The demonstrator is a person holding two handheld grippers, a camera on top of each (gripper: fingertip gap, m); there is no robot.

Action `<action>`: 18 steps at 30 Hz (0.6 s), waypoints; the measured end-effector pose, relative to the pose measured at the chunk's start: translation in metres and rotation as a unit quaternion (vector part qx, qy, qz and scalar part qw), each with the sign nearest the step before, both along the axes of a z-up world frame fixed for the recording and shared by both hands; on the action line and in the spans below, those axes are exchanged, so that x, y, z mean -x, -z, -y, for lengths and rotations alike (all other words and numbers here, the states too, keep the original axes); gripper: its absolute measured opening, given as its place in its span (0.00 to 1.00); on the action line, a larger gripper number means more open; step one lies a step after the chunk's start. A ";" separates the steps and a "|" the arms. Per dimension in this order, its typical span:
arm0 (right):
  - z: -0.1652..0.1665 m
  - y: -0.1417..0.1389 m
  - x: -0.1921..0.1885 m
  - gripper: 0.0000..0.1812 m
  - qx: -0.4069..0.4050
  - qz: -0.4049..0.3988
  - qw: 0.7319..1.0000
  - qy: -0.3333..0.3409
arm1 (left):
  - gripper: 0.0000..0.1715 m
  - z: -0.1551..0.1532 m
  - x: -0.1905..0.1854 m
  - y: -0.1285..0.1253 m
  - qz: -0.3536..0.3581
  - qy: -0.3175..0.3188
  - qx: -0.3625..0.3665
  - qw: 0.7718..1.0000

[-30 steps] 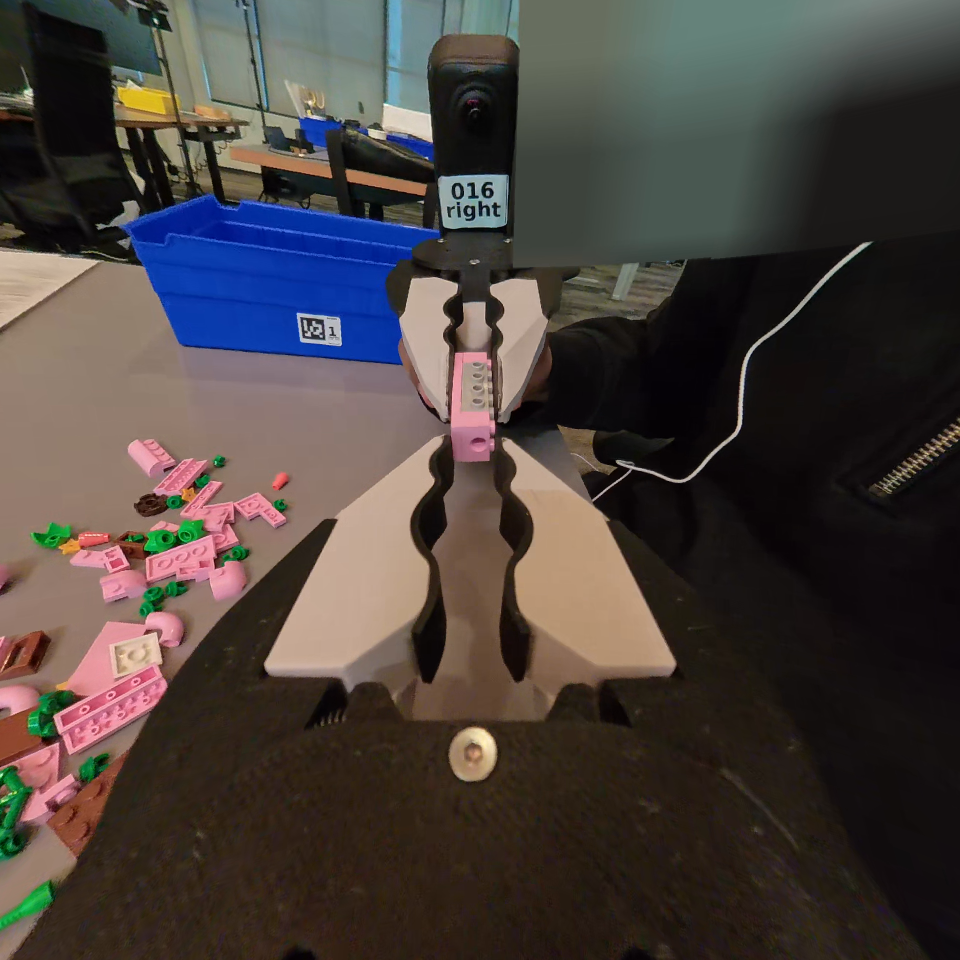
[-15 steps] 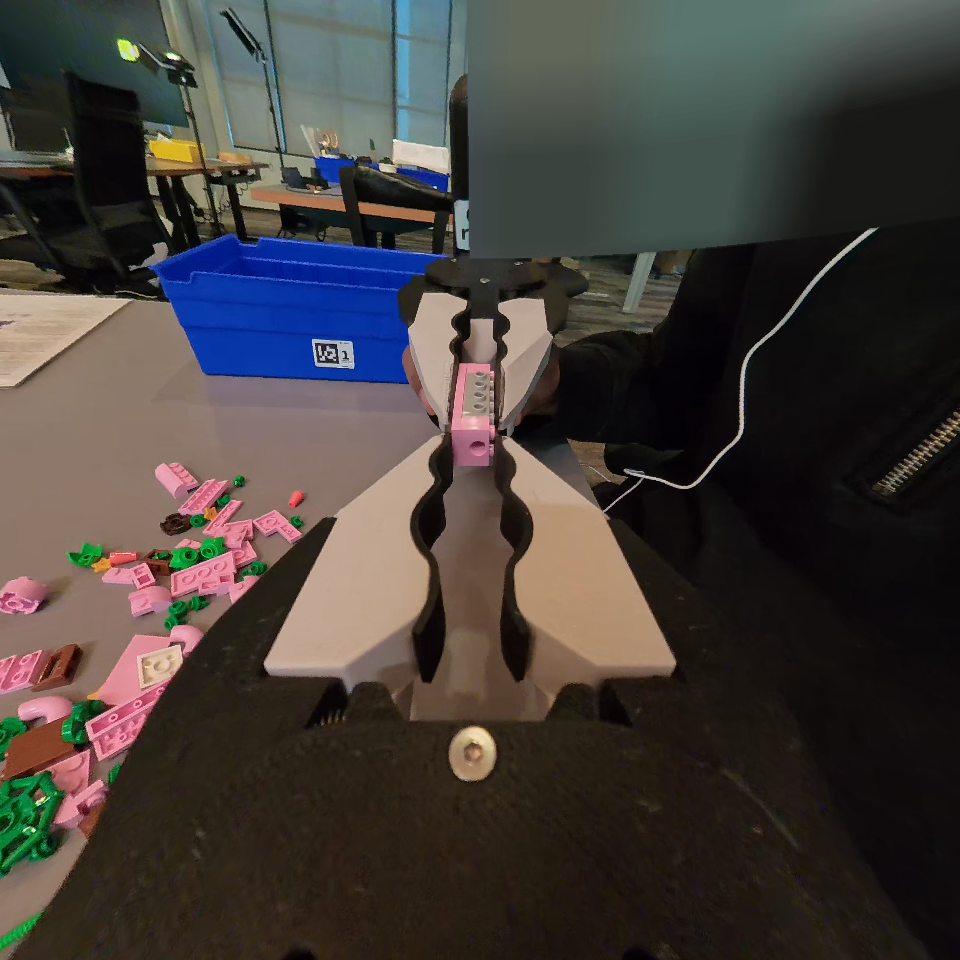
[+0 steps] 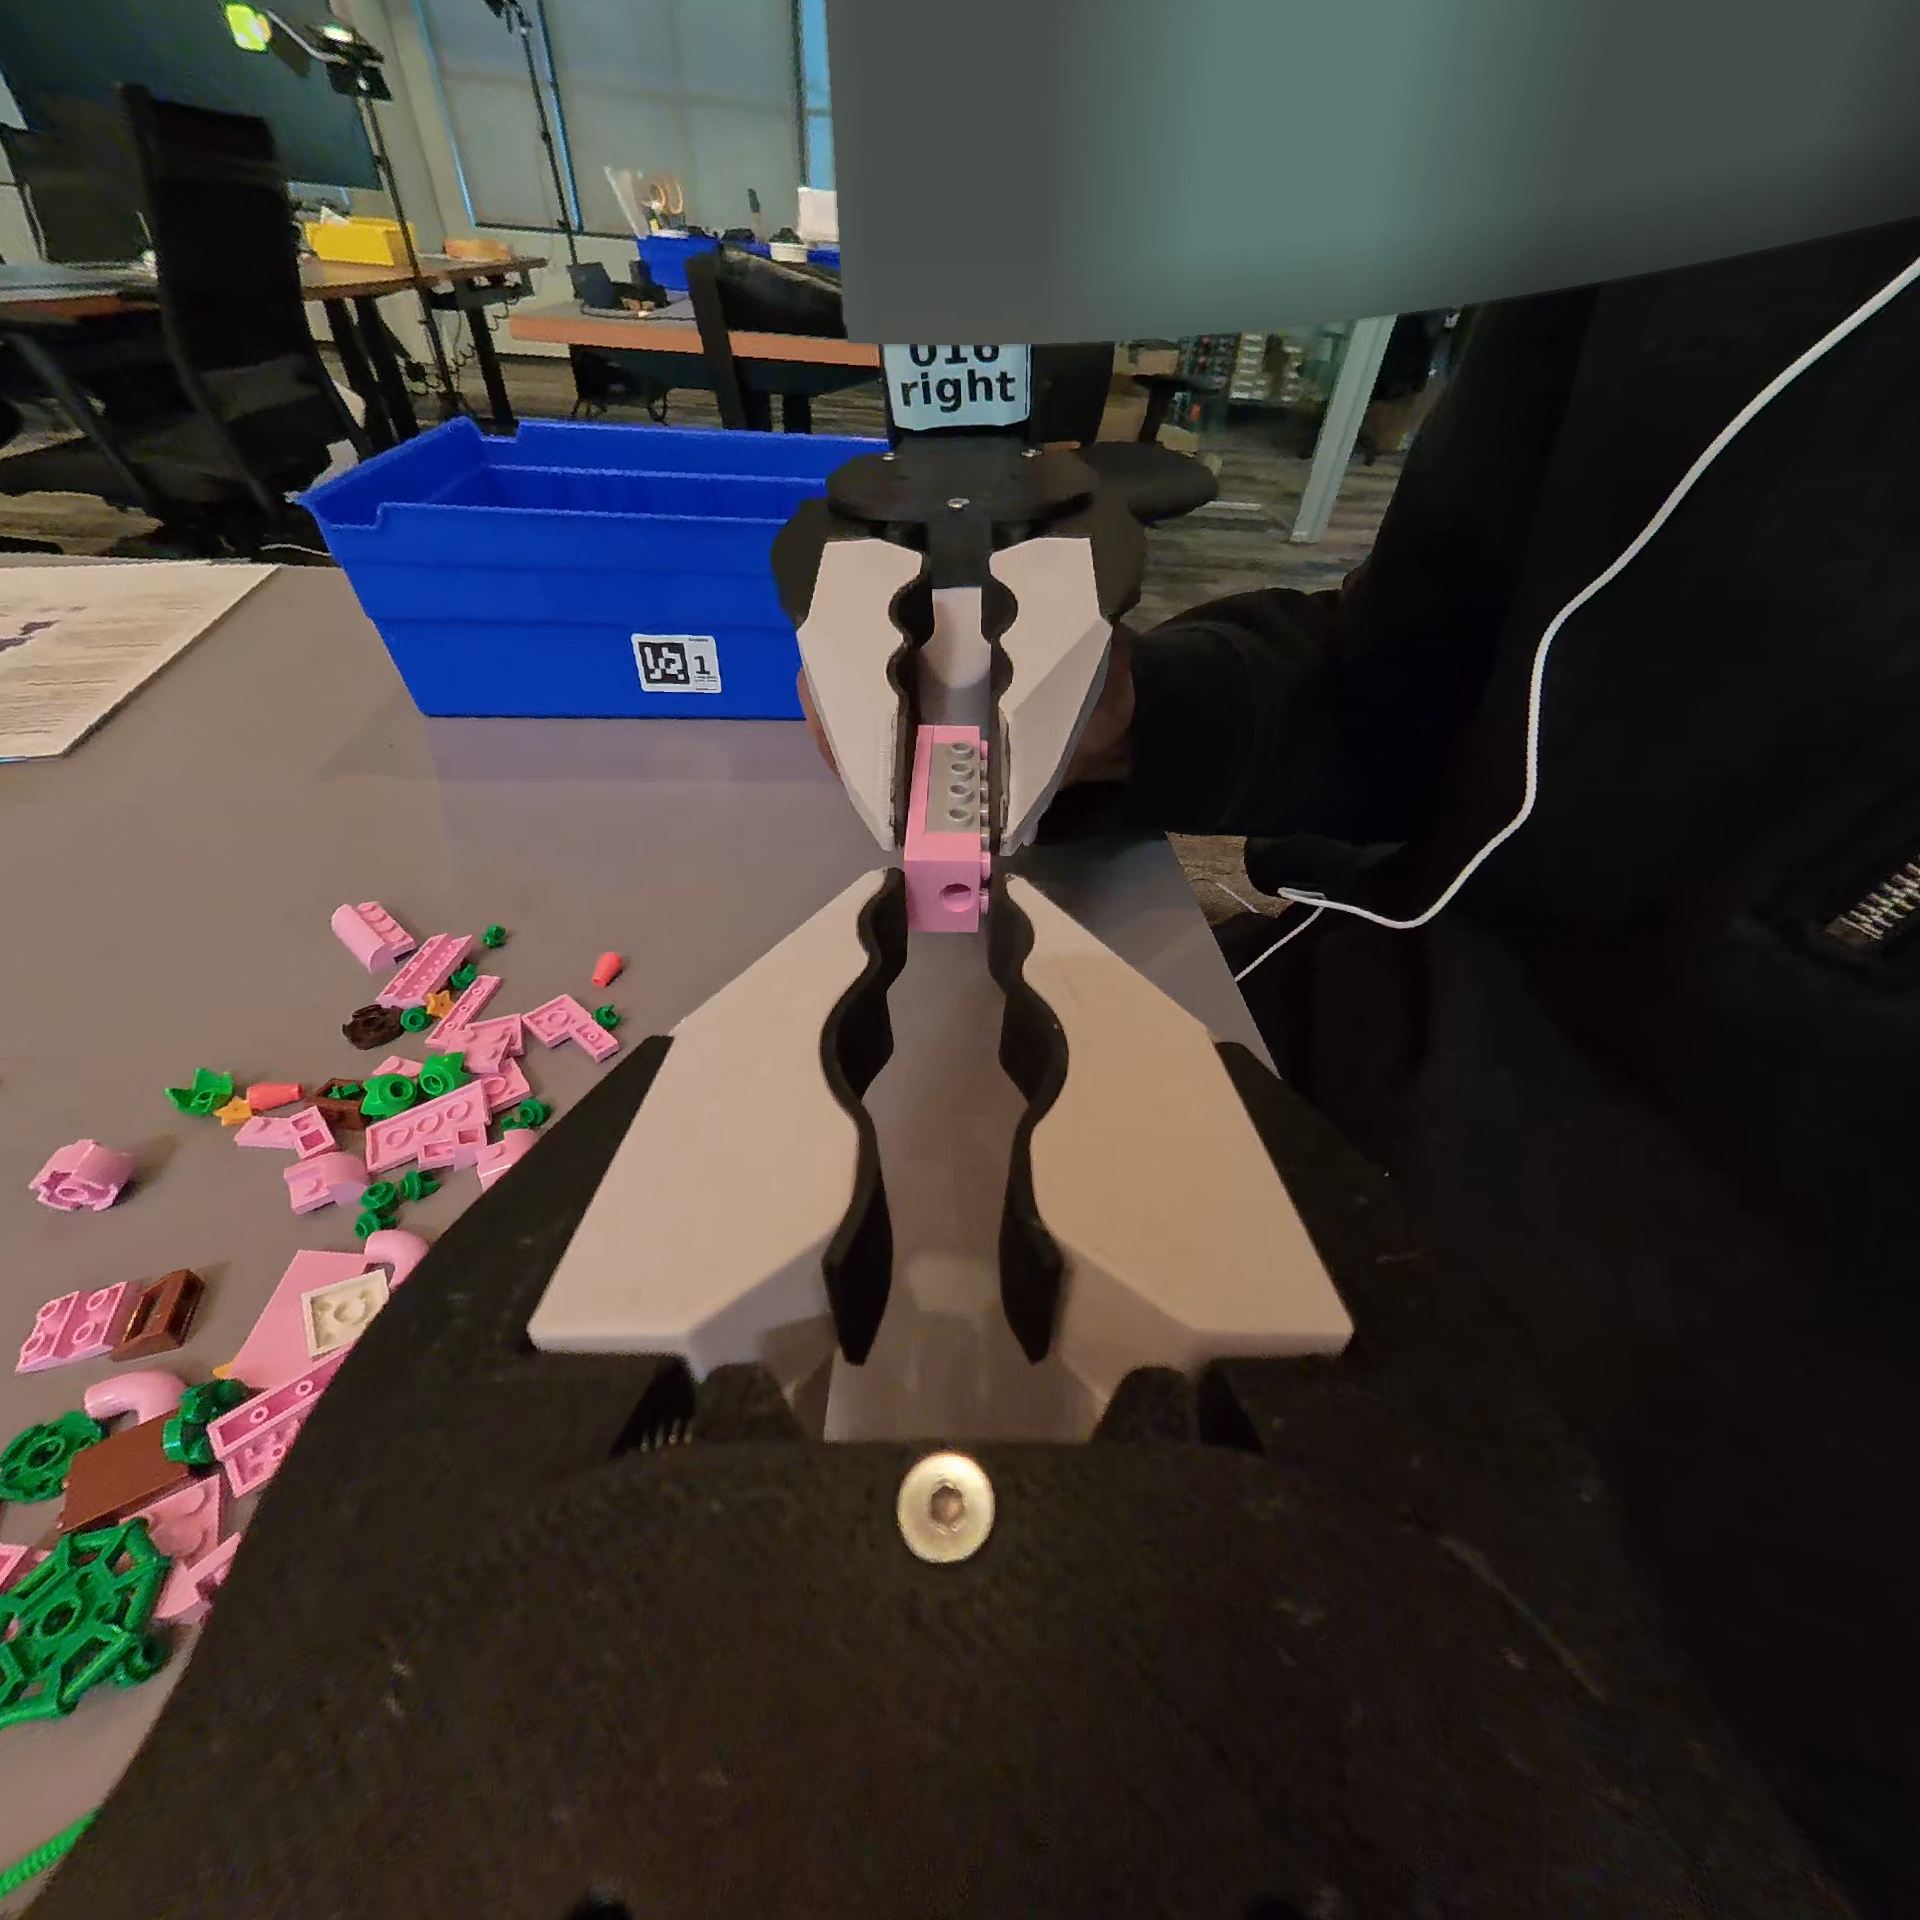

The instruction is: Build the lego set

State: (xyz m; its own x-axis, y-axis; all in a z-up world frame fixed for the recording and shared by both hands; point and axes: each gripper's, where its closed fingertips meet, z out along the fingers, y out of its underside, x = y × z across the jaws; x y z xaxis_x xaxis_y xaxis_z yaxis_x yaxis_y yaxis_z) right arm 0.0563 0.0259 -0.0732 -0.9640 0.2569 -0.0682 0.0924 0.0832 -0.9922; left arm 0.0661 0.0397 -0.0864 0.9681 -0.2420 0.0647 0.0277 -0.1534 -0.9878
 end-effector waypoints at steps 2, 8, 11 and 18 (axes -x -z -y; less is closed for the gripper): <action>0.000 0.000 0.000 0.08 -0.002 0.002 1.000 0.003 | 0.08 0.000 0.000 0.000 -0.002 -0.003 -0.001 1.000; -0.001 0.004 0.002 0.07 0.005 0.025 1.000 0.008 | 0.07 -0.002 0.003 0.004 -0.009 -0.014 0.007 1.000; -0.001 0.004 0.002 0.07 0.002 0.020 1.000 0.009 | 0.07 -0.002 0.003 0.004 -0.011 -0.014 0.006 1.000; -0.001 0.005 0.000 0.07 -0.014 0.013 1.000 0.009 | 0.07 -0.003 0.001 0.004 -0.020 -0.012 0.005 1.000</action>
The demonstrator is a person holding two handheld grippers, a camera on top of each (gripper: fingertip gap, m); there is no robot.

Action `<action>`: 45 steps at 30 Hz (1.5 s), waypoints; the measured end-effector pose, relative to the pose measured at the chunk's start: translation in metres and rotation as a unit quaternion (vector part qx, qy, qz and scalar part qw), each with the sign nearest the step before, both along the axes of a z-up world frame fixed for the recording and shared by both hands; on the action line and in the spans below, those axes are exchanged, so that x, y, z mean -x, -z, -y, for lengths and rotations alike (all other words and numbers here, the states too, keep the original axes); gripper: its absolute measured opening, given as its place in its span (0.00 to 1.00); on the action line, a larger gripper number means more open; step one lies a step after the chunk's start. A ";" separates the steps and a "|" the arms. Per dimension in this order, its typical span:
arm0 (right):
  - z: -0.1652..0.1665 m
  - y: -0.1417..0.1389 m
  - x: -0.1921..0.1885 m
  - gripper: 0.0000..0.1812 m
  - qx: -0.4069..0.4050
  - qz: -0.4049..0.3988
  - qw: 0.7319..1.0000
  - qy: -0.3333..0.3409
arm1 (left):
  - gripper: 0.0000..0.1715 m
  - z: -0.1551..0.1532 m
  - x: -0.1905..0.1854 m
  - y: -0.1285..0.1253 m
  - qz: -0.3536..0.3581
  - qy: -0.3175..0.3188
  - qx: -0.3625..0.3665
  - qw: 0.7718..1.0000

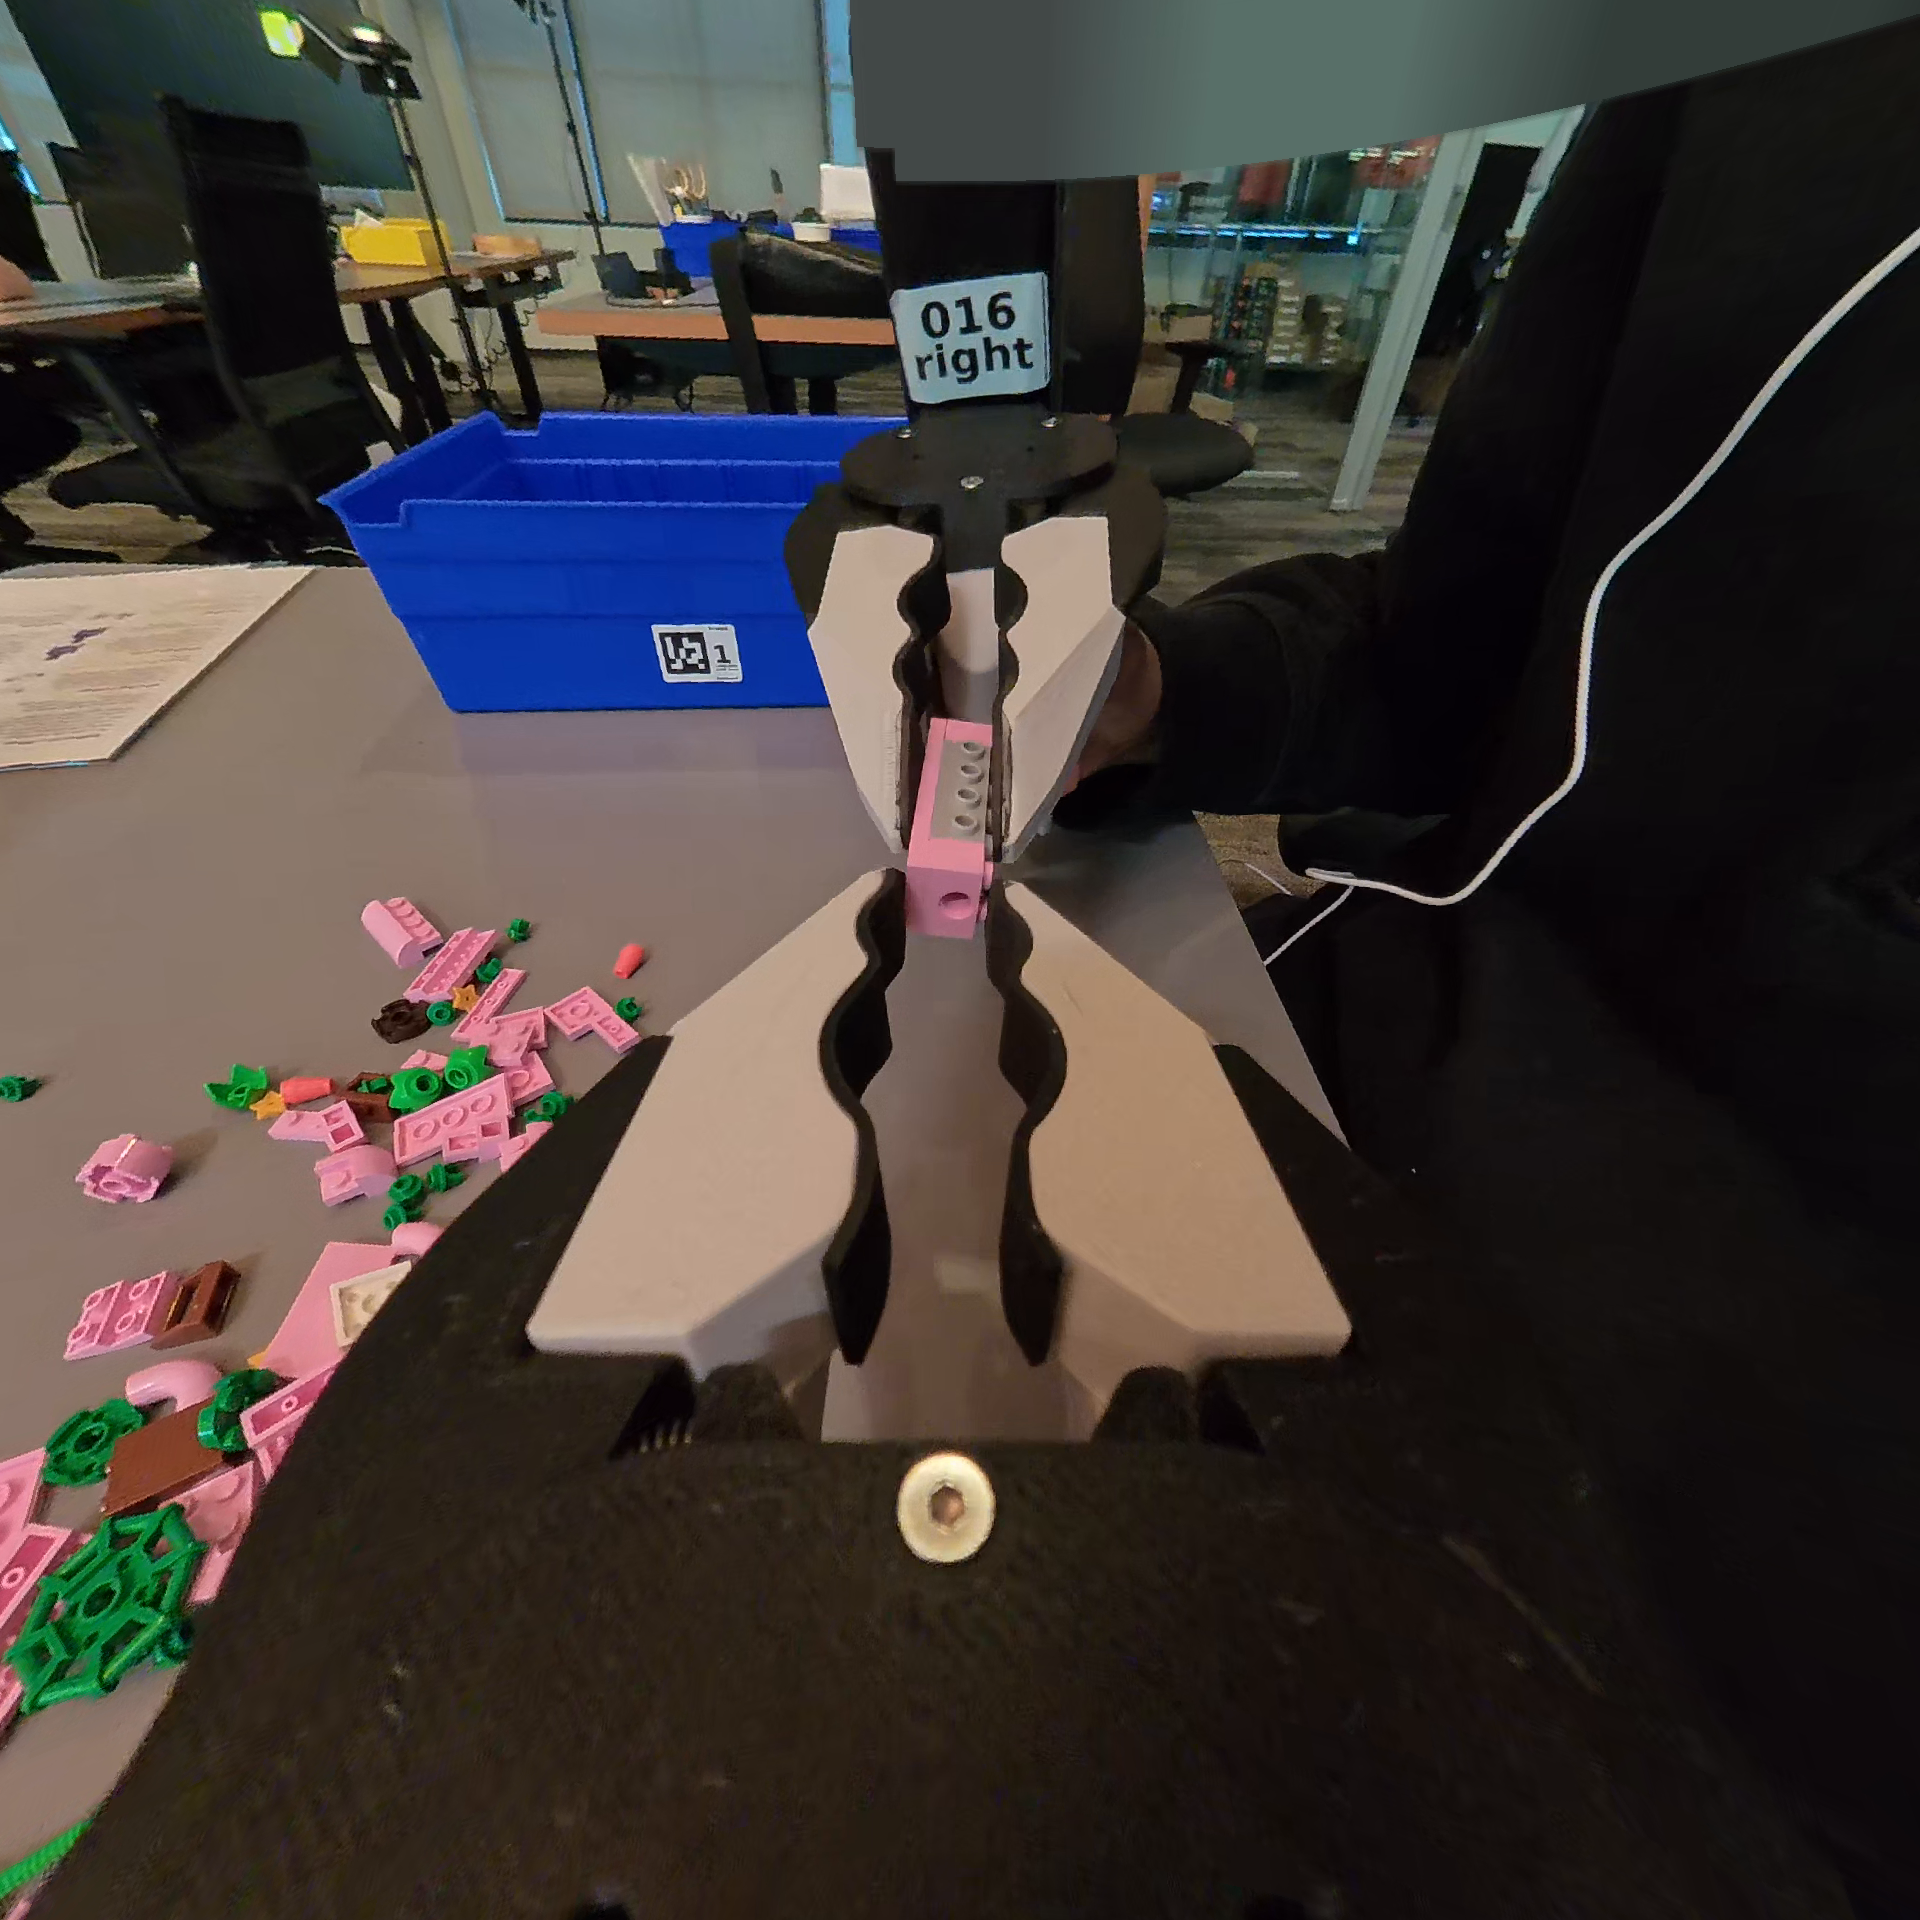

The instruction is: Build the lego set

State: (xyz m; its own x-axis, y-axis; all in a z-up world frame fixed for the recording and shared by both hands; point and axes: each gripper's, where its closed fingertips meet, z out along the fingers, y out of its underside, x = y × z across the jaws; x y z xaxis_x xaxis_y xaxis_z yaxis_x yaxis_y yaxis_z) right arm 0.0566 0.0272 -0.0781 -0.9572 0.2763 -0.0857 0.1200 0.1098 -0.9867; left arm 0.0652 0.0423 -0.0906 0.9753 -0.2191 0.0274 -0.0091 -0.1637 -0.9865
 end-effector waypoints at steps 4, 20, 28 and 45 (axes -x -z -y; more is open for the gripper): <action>-0.001 -0.003 0.001 0.08 0.006 -0.046 0.999 0.015 | 0.08 0.000 0.001 -0.002 0.011 0.001 -0.002 1.000; -0.034 -0.023 0.006 0.21 -0.164 -0.310 0.924 0.152 | 0.08 0.006 0.035 0.014 0.275 0.002 0.050 0.960; -0.011 0.017 0.020 0.23 -0.255 -0.327 0.907 0.073 | 0.08 0.006 0.032 0.015 0.302 0.017 0.054 0.952; -0.012 0.060 0.035 0.10 -0.266 -0.190 0.945 -0.005 | 0.35 0.015 0.064 0.009 0.272 -0.059 0.014 0.961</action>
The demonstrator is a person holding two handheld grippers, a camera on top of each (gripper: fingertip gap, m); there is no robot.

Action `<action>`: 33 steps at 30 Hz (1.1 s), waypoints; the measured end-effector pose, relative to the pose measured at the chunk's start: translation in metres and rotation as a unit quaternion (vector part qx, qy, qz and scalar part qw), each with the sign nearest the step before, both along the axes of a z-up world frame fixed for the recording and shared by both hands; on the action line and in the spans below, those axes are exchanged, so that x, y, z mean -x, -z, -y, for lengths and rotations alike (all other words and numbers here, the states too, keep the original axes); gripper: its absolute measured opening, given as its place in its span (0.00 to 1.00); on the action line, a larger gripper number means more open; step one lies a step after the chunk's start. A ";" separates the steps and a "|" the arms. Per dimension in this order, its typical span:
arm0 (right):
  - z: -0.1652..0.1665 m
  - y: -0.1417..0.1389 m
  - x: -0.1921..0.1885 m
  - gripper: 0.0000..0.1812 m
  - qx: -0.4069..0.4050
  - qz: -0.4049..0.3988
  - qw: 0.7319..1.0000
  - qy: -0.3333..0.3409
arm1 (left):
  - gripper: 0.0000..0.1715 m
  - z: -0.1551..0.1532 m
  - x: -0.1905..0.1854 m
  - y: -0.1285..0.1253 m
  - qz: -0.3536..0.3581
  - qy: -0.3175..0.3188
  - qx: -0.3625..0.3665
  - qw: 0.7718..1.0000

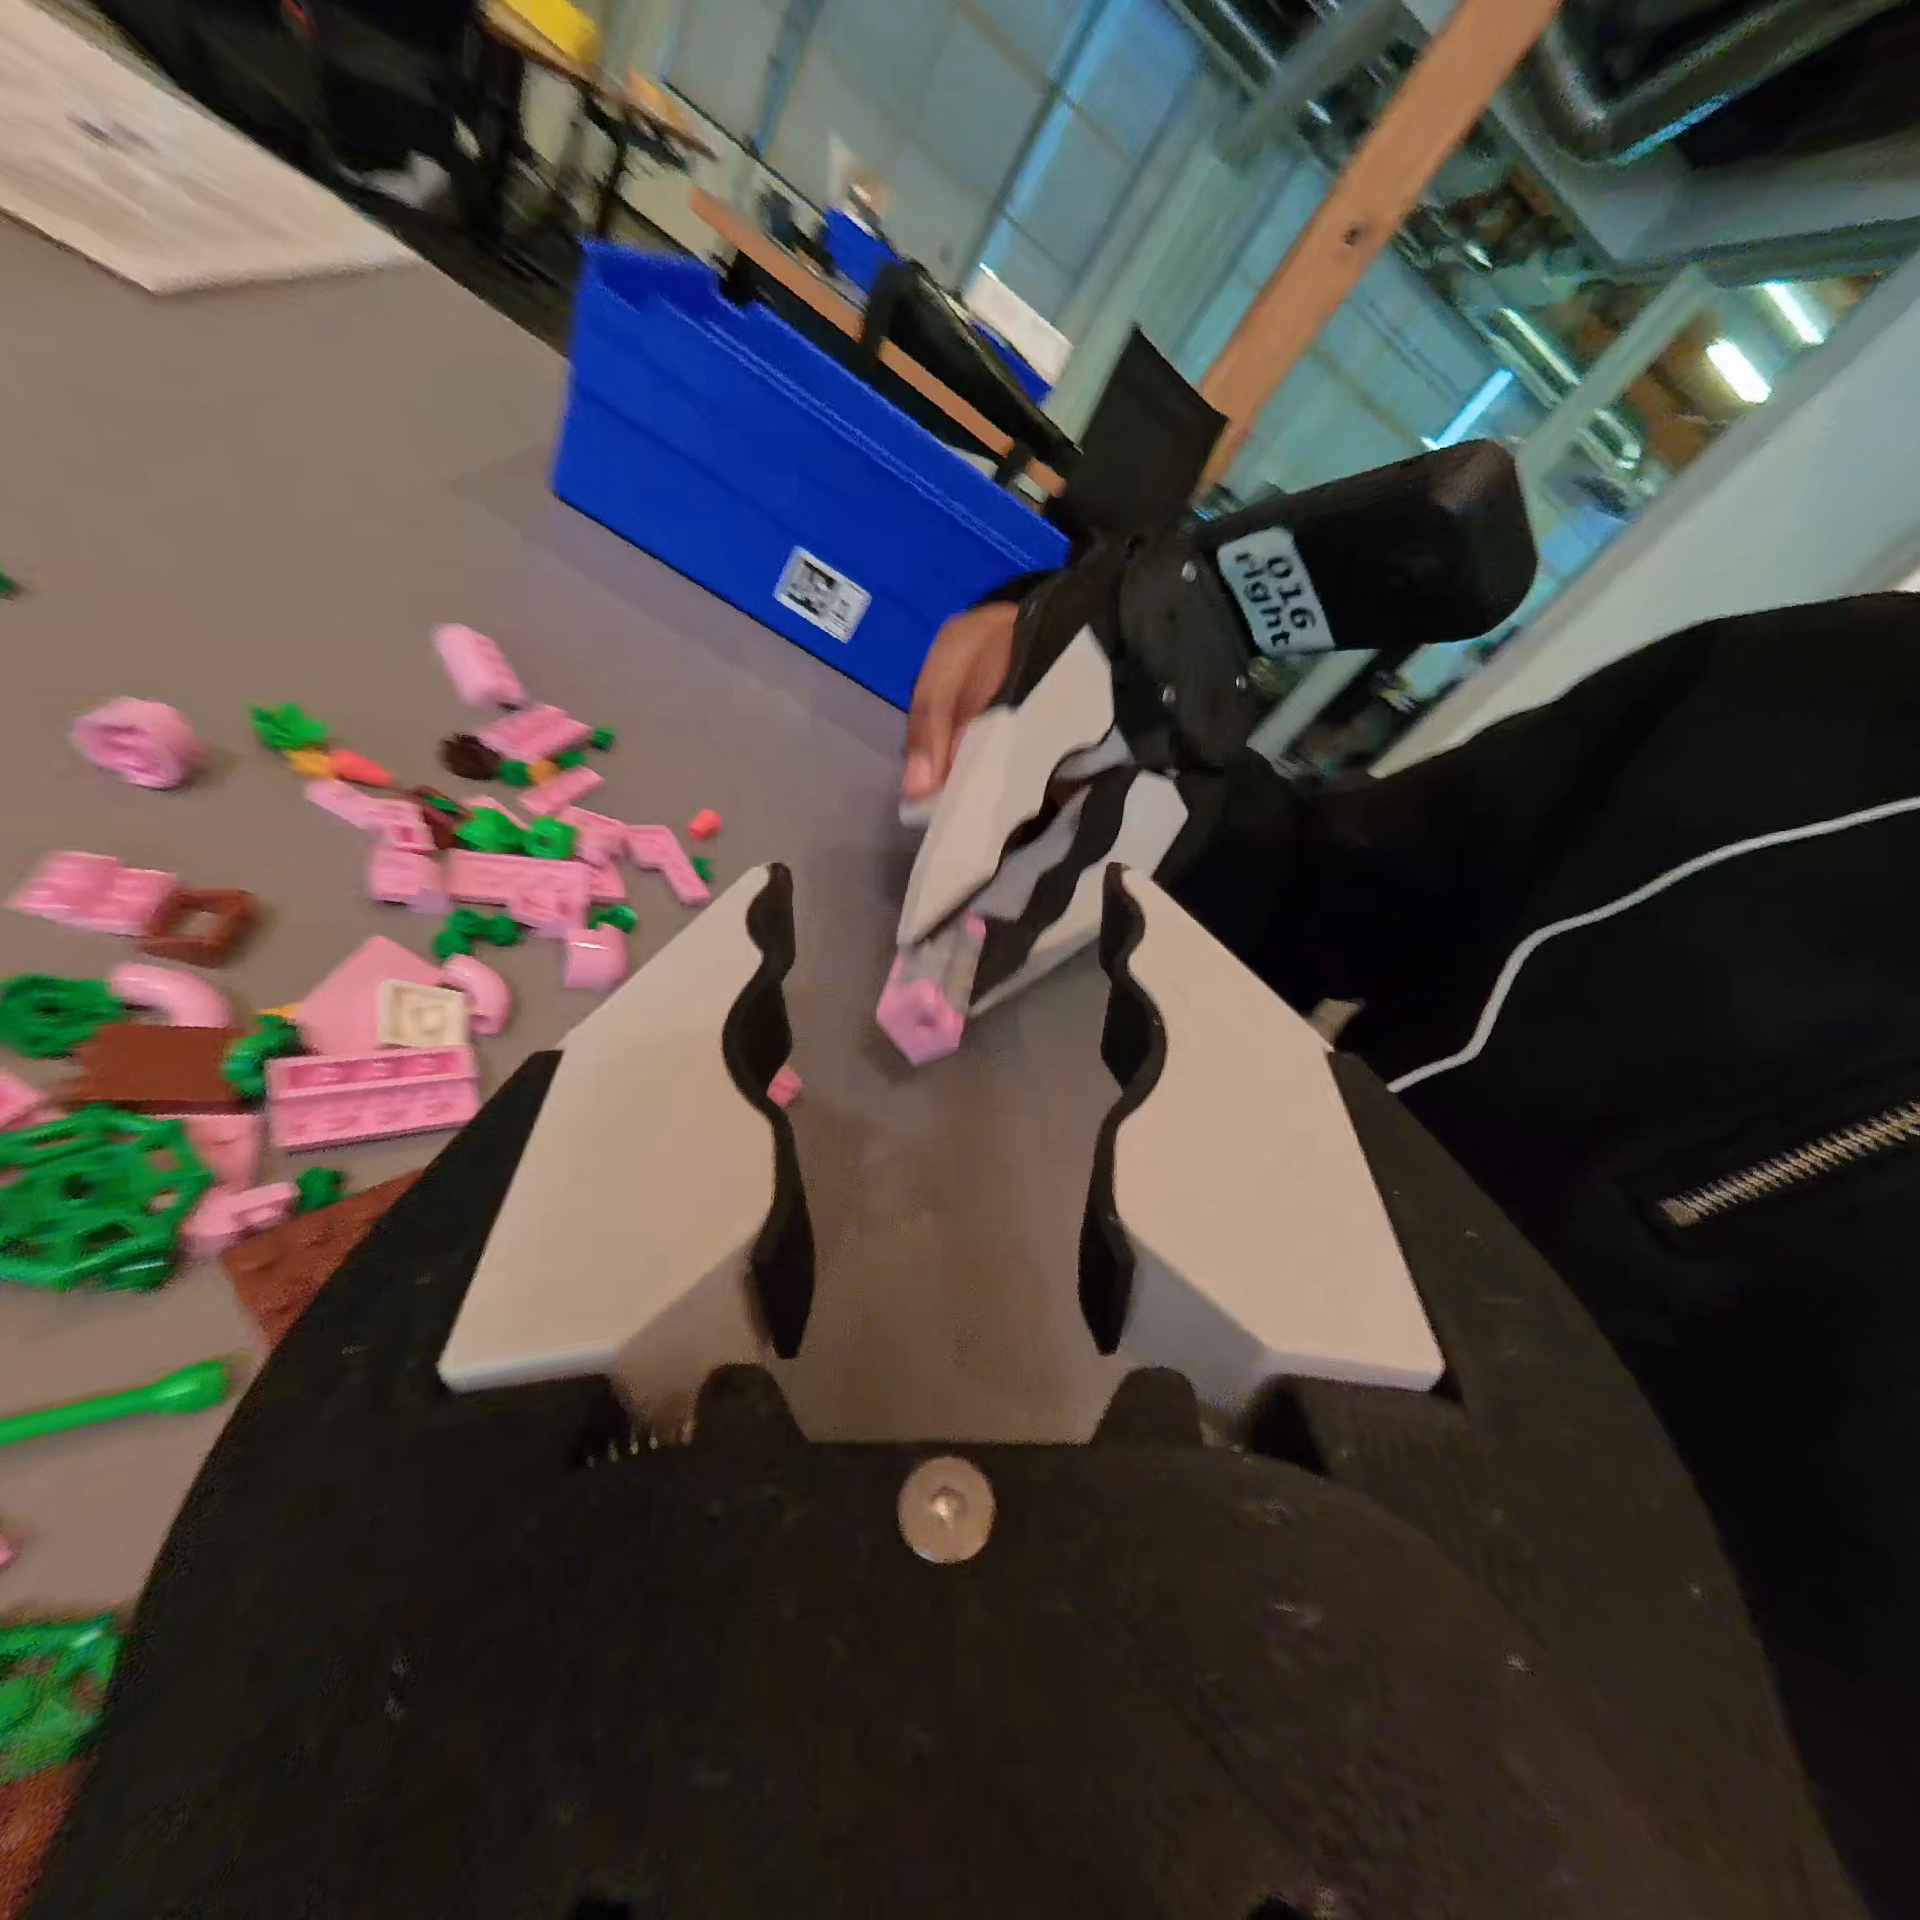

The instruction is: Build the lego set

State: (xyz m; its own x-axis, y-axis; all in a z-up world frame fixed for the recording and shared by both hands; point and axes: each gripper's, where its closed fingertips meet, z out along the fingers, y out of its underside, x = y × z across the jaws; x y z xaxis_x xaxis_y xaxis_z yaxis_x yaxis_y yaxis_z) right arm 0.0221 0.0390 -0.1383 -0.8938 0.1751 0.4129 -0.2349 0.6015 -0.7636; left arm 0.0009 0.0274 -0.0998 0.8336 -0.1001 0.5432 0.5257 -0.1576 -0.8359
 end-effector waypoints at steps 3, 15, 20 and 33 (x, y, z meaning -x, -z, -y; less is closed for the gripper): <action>0.001 0.026 -0.002 0.10 0.009 0.089 0.996 -0.021 | 0.37 0.005 0.013 -0.005 -0.032 -0.043 -0.008 0.999; 0.011 0.043 -0.014 0.10 0.005 0.176 0.984 -0.020 | 0.34 0.001 0.015 0.004 -0.074 -0.056 0.018 0.996; 0.010 0.052 -0.015 0.10 -0.023 0.183 0.983 -0.018 | 0.33 0.002 0.017 0.002 -0.061 -0.058 0.008 0.996; 0.010 0.057 -0.015 0.10 -0.038 0.180 0.983 -0.015 | 0.32 0.007 0.022 -0.006 -0.026 -0.058 -0.024 0.998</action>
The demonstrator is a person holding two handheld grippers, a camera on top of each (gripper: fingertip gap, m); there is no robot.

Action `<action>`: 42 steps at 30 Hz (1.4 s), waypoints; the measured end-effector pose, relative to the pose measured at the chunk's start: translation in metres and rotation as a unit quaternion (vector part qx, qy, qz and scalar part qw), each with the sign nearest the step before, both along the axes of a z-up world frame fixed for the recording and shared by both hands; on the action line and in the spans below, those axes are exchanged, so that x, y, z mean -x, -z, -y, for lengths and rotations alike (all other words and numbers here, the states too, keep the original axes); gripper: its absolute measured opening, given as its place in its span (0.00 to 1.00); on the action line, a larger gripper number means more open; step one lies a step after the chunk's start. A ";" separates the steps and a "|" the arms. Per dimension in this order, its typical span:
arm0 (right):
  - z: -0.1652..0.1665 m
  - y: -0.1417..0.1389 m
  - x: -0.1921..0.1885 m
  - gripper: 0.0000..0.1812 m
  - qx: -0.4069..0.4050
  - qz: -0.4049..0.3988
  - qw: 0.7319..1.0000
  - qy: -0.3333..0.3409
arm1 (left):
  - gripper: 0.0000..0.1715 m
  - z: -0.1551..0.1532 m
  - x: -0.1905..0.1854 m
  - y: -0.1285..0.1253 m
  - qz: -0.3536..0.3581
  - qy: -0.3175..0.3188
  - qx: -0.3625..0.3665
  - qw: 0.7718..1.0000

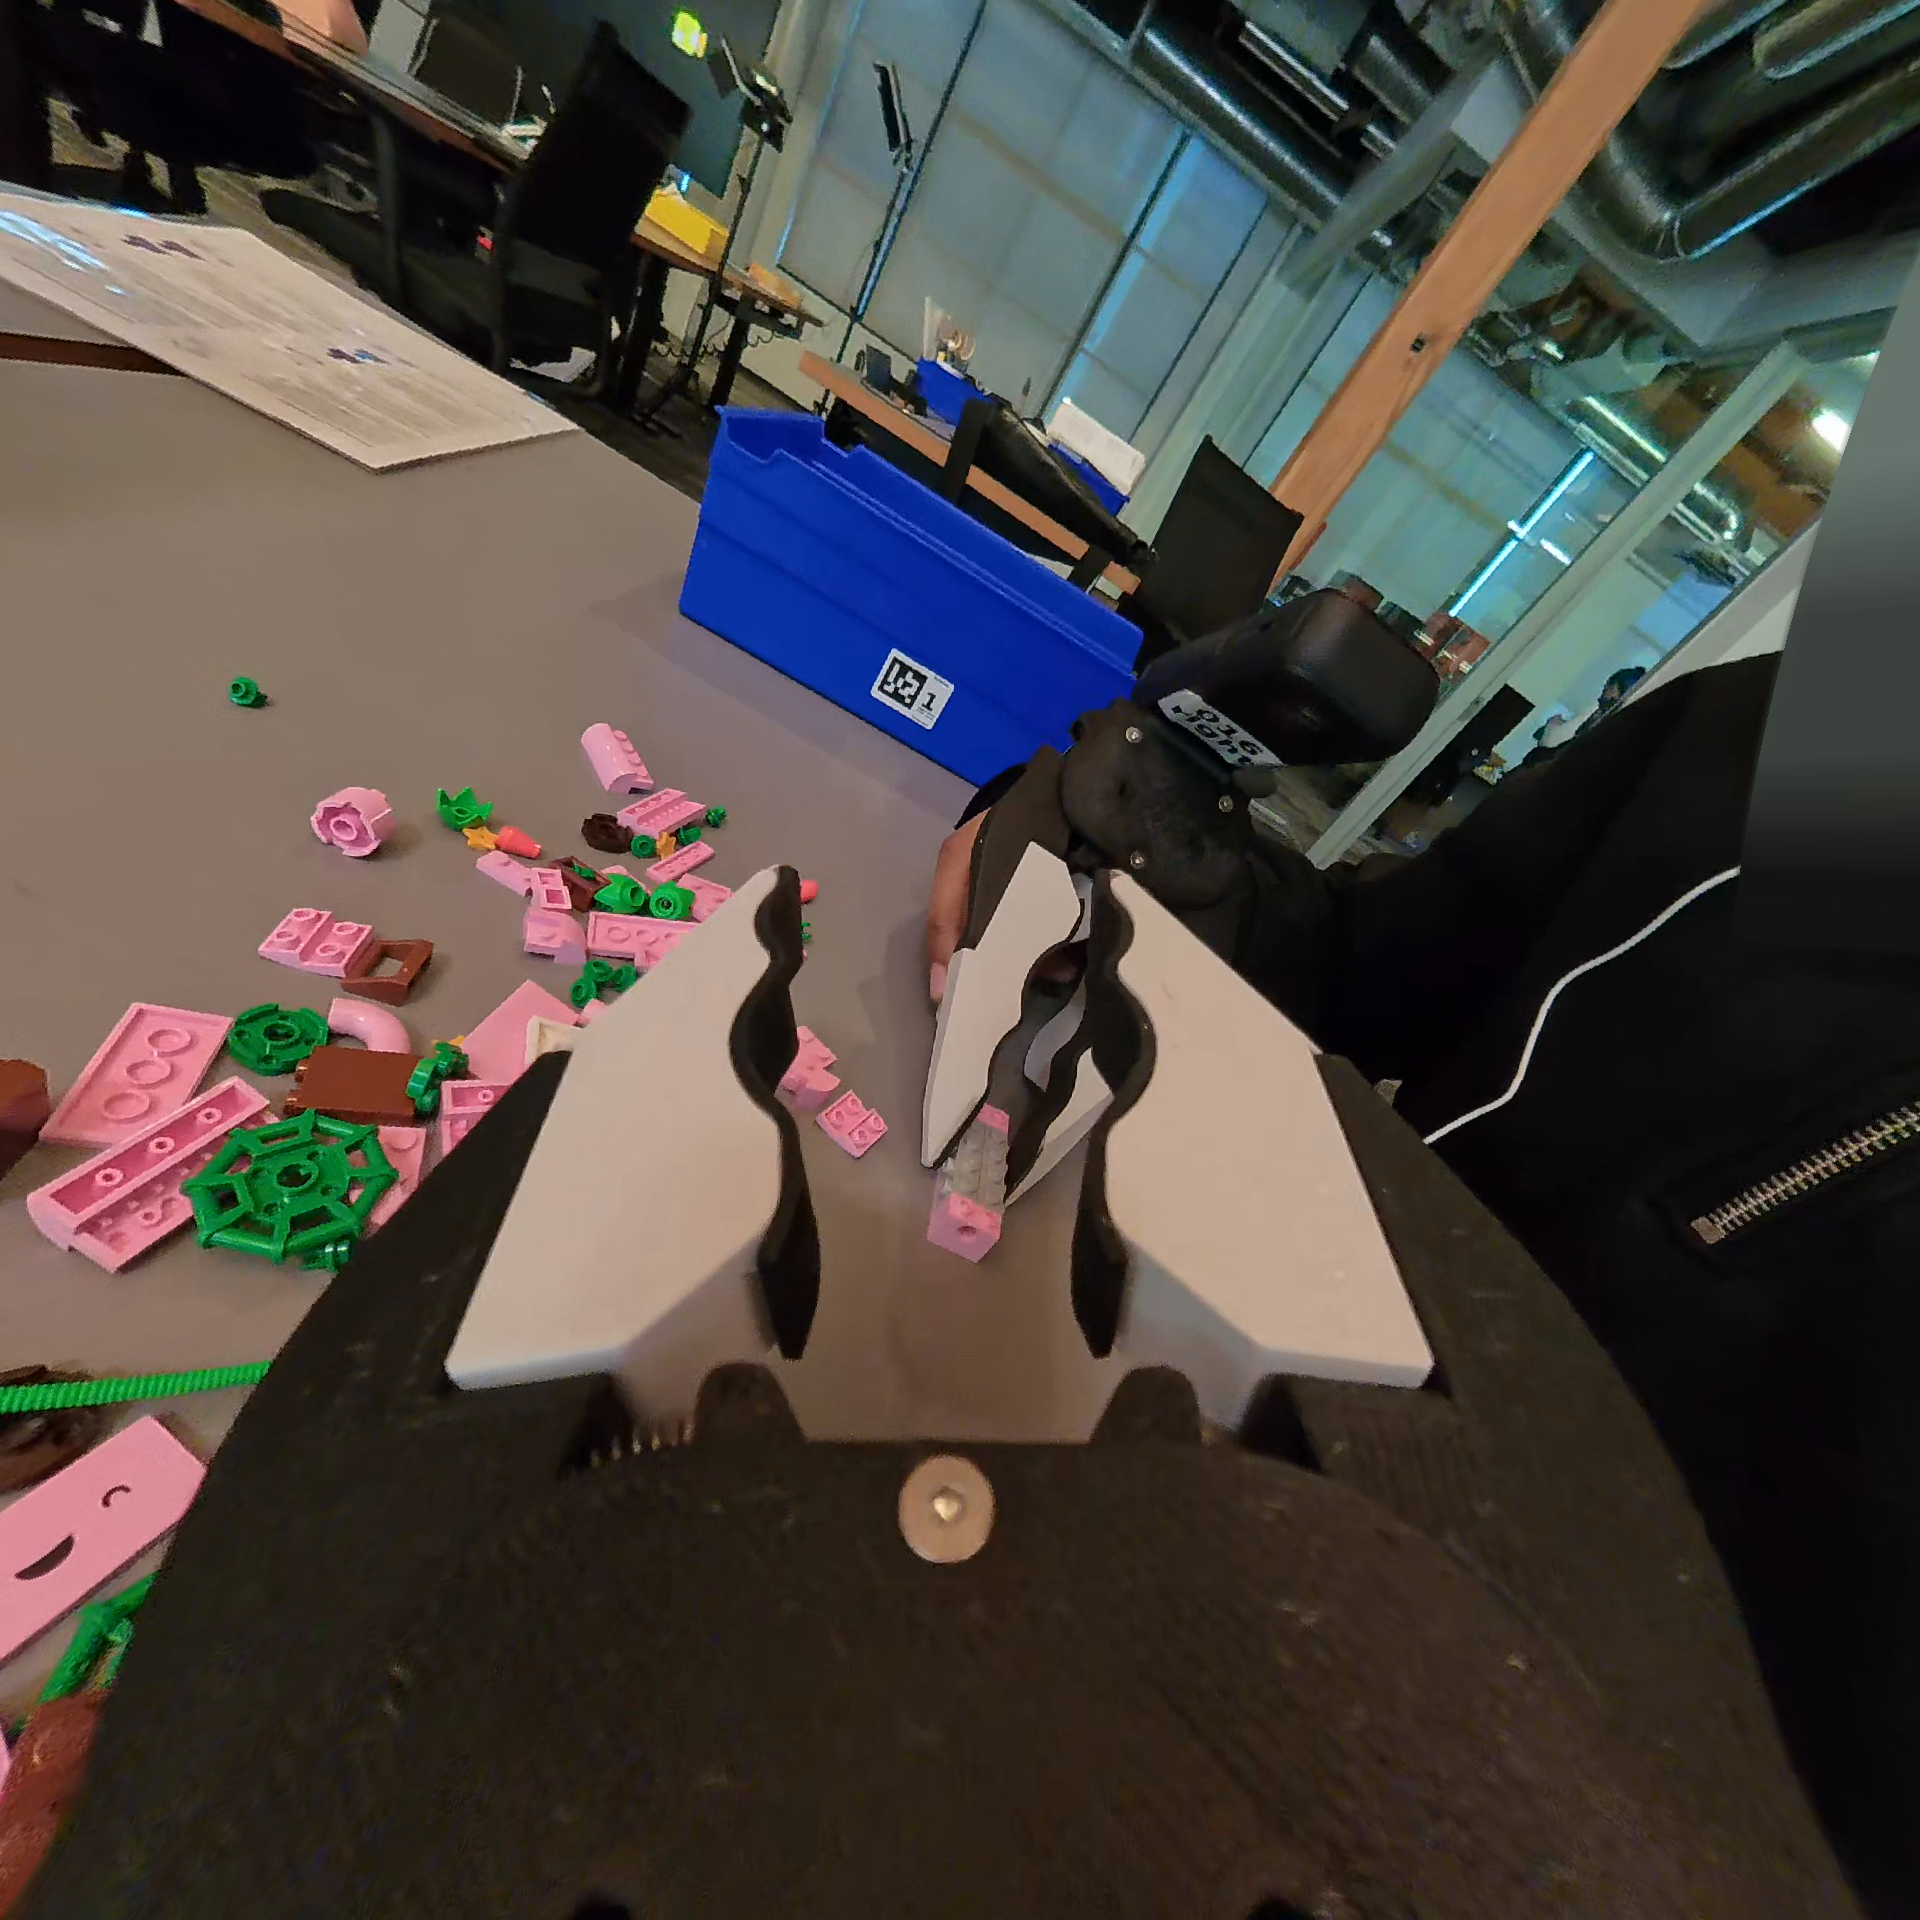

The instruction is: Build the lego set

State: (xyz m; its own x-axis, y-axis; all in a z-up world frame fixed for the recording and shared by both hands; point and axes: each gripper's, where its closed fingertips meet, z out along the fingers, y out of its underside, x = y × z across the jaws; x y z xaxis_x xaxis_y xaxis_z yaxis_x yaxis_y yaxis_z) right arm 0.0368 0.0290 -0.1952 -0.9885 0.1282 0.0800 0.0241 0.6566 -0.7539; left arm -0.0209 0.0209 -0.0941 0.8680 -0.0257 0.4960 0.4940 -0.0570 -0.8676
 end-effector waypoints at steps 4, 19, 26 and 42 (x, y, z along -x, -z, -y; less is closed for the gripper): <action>0.000 0.000 0.000 0.10 0.000 -0.004 1.000 -0.001 | 0.32 -0.001 -0.001 0.001 -0.004 0.001 0.003 1.000; -0.004 0.000 0.004 0.16 0.001 0.009 1.000 0.013 | 0.30 0.003 0.001 -0.008 -0.012 -0.011 -0.013 1.000; -0.009 0.001 0.006 0.18 0.002 0.027 0.999 0.018 | 0.28 0.006 0.003 -0.012 -0.024 -0.024 -0.016 0.999; -0.039 -0.039 0.038 0.15 0.137 0.063 0.983 0.101 | 0.24 0.005 0.025 0.031 -0.133 -0.110 0.148 0.974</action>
